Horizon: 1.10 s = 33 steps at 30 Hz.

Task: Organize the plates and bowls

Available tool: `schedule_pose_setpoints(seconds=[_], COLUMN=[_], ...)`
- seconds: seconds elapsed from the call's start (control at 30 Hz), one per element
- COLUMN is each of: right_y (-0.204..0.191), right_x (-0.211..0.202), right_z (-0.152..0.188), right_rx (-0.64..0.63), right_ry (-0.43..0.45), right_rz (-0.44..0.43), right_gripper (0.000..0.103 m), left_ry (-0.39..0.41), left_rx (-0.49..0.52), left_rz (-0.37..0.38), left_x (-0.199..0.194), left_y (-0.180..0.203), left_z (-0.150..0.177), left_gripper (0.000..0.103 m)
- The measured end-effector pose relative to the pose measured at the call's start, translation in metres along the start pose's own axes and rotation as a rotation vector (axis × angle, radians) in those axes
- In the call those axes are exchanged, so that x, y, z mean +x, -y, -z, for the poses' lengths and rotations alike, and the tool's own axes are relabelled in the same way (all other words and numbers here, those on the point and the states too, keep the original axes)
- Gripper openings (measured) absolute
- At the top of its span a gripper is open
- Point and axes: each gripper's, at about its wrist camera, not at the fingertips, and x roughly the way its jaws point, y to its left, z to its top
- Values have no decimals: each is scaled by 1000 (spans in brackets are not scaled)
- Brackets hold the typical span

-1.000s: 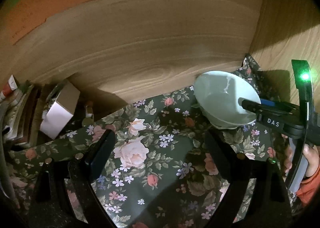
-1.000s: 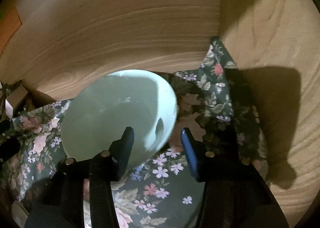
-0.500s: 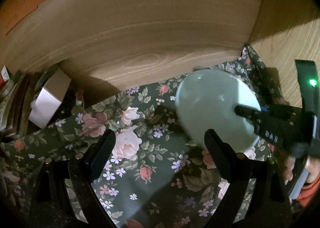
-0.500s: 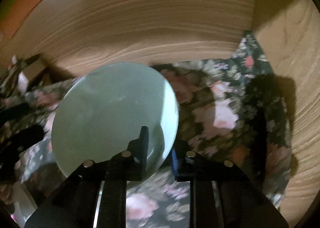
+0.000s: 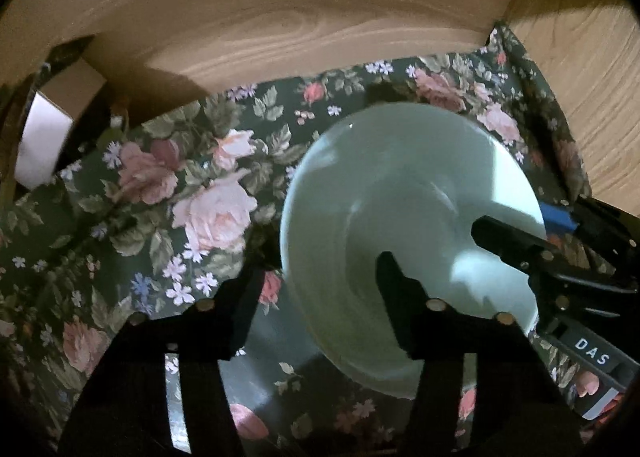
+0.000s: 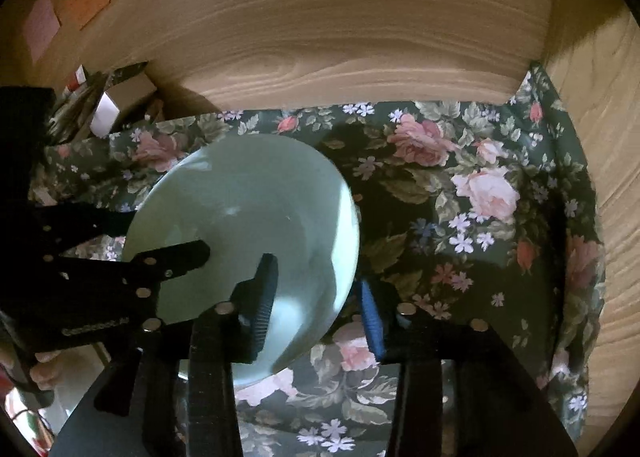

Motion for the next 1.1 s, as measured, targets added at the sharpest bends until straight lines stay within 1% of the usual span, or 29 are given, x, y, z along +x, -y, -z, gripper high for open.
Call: schedule_pose_setpoints(seconds=[0.07, 0.1, 0.13, 0.17, 0.2, 0.23, 0.3, 0.43, 0.57, 0.9, 1.1], right_y=[8, 8, 16, 16, 15, 14, 13, 13, 11, -11, -29], right_x=[0, 3, 14, 16, 17, 17, 16, 12, -1, -43, -67], right_z=[-3, -3, -11, -12, -11, -12, -13, -15, -15, -13, -9], right_rx=[5, 7, 9, 10, 12, 11, 15, 42, 47, 21, -3], right_ry=[-17, -20, -25, -30, -30, -28, -17, 7, 44, 136, 179], right_rz=[-11, -13, -18, -24, -29, -26, -11, -20, -32, -53, -62], right_gripper=[36, 36, 36, 35, 32, 28, 28, 26, 25, 25, 25], left_ry=[-17, -27, -25, -21, -21, -24, -25, -9, 20, 136, 181], left_rx=[-7, -11, -13, -16, -16, -17, -23, -26, -23, -58, -73], left_rz=[15, 19, 19, 21, 31, 40, 38, 27, 27, 23, 12], left_x=[3, 5, 6, 5, 5, 6, 4, -1, -16, -75, -106], left_y=[-1, -1, -1, -1, -1, 0, 0, 2, 0, -13, -20], left_z=[1, 1, 1, 1, 1, 0, -1, 0, 4, 20, 38], left_gripper=[41, 38, 37, 33, 30, 23, 23, 23, 23, 23, 23])
